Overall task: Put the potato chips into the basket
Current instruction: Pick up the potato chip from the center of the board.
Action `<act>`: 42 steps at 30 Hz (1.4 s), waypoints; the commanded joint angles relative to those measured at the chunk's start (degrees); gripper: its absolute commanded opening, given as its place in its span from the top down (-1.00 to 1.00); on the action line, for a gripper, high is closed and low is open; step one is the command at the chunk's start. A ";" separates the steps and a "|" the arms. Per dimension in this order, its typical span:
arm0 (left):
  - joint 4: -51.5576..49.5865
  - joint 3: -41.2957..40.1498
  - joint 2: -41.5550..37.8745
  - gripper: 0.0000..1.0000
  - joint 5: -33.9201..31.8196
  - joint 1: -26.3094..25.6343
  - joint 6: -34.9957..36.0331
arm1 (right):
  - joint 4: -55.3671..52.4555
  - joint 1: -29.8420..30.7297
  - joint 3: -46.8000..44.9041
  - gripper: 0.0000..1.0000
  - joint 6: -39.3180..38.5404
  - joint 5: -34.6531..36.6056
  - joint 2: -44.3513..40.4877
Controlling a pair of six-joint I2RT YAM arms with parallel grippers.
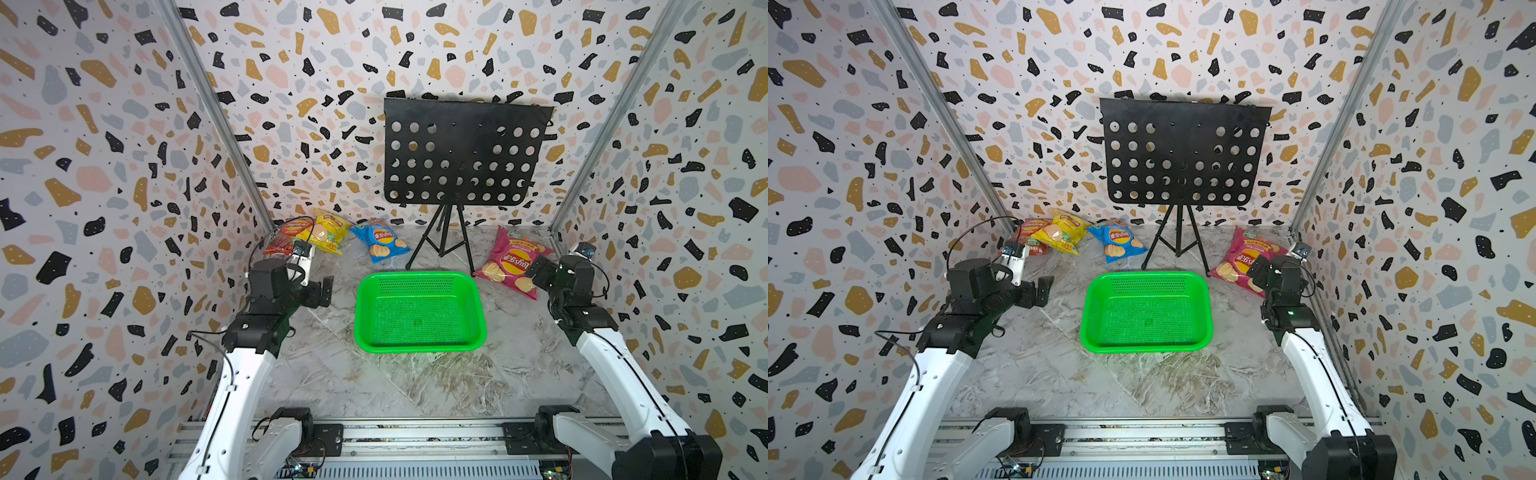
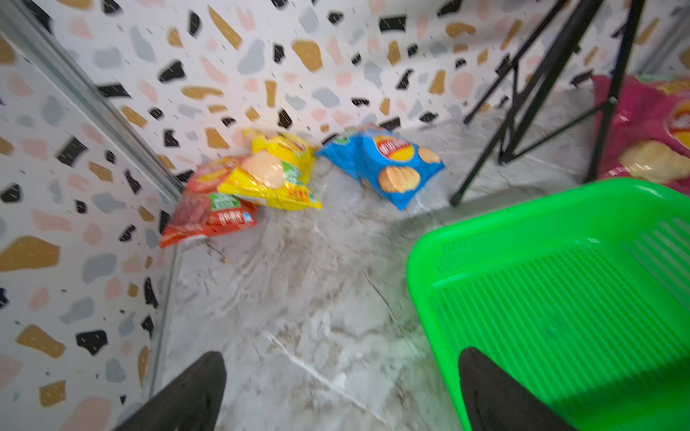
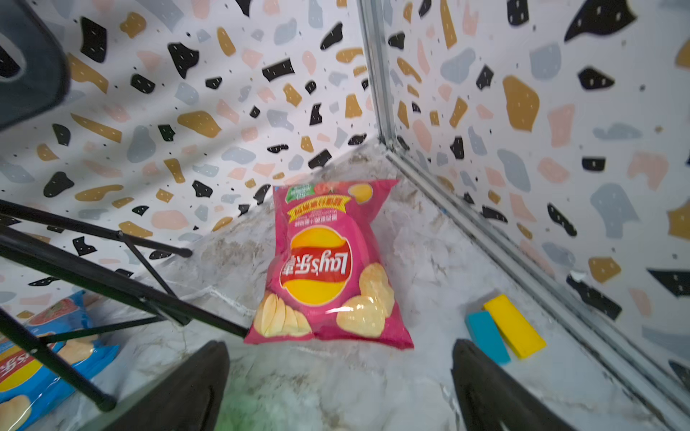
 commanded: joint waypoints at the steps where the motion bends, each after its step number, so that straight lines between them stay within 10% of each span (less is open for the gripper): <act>1: -19.05 -1.12 0.73 -1.00 6.67 0.16 1.42 | -21.30 -0.25 5.91 -0.90 6.27 -6.53 6.74; 7: -13.75 -5.19 0.74 -0.99 3.29 0.13 1.12 | -21.10 0.87 9.82 -0.54 3.40 -23.19 11.27; 18: -5.87 1.67 13.66 -1.00 -2.20 0.13 0.80 | -20.68 5.81 6.78 -0.36 -0.30 -30.78 9.33; 32: 14.16 21.12 47.09 -0.89 18.62 -0.24 -12.81 | -18.47 5.81 4.00 -0.38 1.16 -33.15 1.96; 42: 11.31 36.77 62.71 -0.79 17.95 -4.69 -13.64 | -19.70 5.82 3.67 -0.38 2.01 -34.20 1.35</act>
